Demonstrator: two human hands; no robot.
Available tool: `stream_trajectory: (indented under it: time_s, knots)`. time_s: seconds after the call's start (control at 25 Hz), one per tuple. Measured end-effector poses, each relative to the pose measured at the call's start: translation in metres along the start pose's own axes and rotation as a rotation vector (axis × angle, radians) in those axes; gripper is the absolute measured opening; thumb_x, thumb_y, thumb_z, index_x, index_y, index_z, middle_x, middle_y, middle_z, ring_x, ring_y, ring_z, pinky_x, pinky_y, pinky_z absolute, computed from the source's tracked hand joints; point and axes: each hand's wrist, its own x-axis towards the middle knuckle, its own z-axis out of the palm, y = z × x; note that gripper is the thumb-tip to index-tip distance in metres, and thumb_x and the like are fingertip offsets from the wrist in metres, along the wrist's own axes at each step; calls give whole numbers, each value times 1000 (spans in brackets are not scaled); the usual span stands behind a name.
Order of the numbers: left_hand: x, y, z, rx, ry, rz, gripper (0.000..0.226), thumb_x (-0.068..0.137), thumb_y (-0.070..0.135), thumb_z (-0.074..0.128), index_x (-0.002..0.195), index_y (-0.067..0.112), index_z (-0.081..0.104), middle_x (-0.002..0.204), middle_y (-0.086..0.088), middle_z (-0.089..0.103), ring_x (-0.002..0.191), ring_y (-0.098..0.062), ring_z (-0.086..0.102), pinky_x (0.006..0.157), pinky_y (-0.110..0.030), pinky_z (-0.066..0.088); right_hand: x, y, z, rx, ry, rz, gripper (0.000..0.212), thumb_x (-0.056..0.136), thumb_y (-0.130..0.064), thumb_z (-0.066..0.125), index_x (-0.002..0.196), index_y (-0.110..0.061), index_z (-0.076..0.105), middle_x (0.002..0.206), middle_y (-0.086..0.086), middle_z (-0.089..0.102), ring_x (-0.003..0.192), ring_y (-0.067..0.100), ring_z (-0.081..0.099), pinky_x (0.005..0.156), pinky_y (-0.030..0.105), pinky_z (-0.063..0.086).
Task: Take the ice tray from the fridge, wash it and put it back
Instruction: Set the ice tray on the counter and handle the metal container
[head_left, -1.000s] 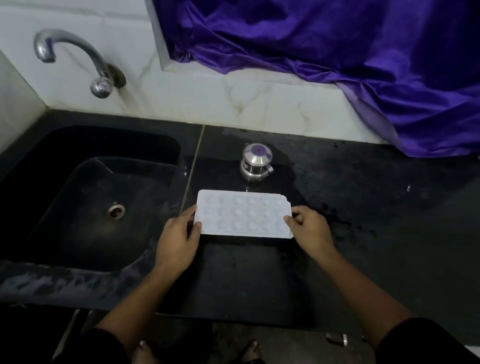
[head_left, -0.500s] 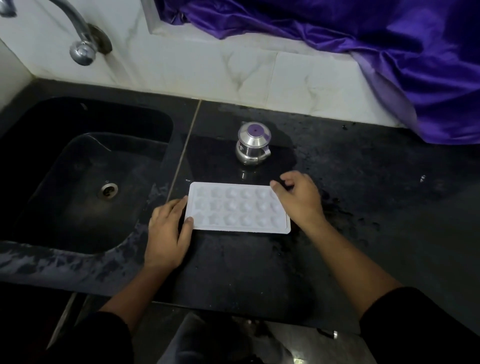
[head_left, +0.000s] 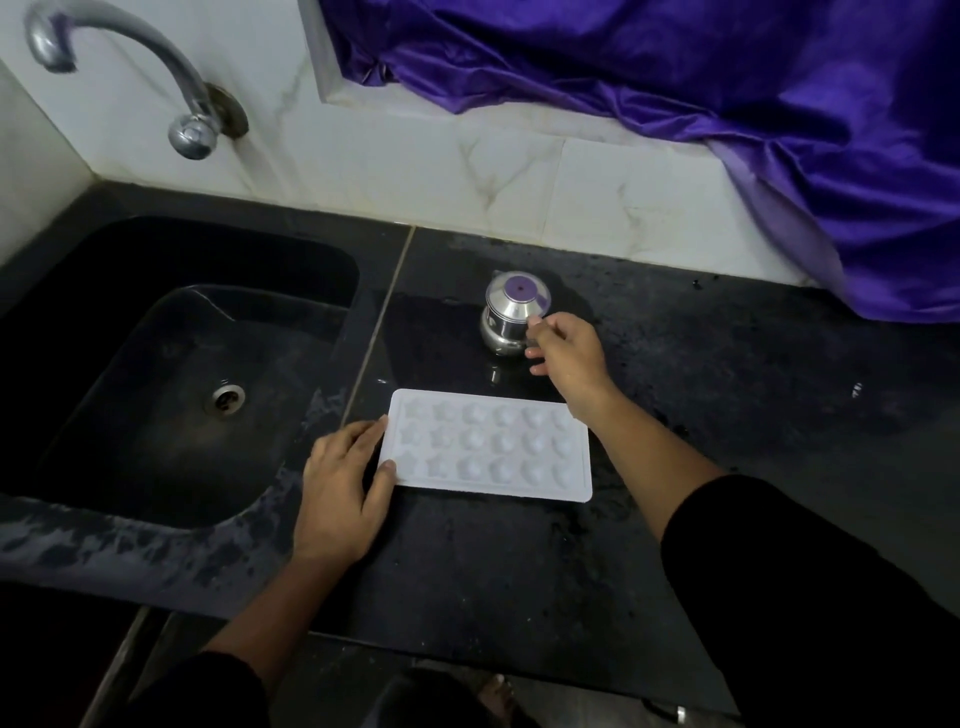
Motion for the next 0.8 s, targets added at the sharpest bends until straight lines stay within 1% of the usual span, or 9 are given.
stream_trajectory:
  time_s: [0.08,0.12,0.2,0.32,0.44,0.52,0.64,0.72,0.8]
  knots:
    - [1,1,-1,6,-3,1,62,99,47,43,151,17,57,141,-3,60,130,-23,47,110,-50,42,2,-1,-2,128,-51,47,25,107,-18,57,87,-4,65,85,7,66,76,14,61,67,27,56]
    - [0,1,0,7,-2,0,62,99,47,43,151,18,57,140,-3,60,130,-23,47,110,-48,42,1,-1,-4,183,-68,72,24,106,-15,57,86,-7,65,83,6,67,76,14,61,69,28,55]
    - [-1,1,1,5,4,-3,61,98,47,44,150,18,58,140,-2,60,130,-22,47,110,-47,40,-7,-1,-11,253,-99,87,22,106,-12,56,86,-9,66,80,5,68,75,15,61,71,29,55]
    - [0,1,0,-4,5,10,62,98,47,45,150,17,59,140,-3,60,130,-22,47,111,-47,41,-30,-6,-34,361,-148,38,23,106,-9,52,86,-9,64,77,4,67,73,16,61,68,29,54]
    - [0,0,0,1,-1,7,62,97,47,44,150,18,58,139,-3,60,130,-22,46,111,-49,42,-55,-16,-66,447,-152,-42,25,106,-7,49,83,-10,60,73,3,62,68,15,58,62,27,50]
    - [0,0,0,0,-6,15,62,96,48,44,150,19,58,139,-3,60,130,-23,46,111,-50,42,-71,-20,-88,445,-125,-88,27,106,-7,47,81,-10,56,71,3,57,66,15,53,59,26,44]
    - [0,0,-1,24,-15,27,63,96,50,44,150,21,59,139,-3,59,131,-24,46,111,-49,41,-89,-17,-116,367,-42,-114,35,106,-8,45,72,-16,51,65,0,49,61,14,44,56,29,35]
    - [0,0,-1,49,-13,39,62,97,50,43,150,23,59,138,-3,59,129,-25,46,109,-48,40,-97,-14,-130,280,41,-109,41,103,-11,48,64,-22,50,60,-3,46,57,12,40,55,30,30]
    - [0,2,-1,64,-8,53,62,98,52,42,150,23,59,137,-4,60,128,-26,46,109,-49,40,-104,-13,-140,214,122,-101,43,101,-11,52,60,-23,48,57,-5,43,53,10,37,52,26,28]
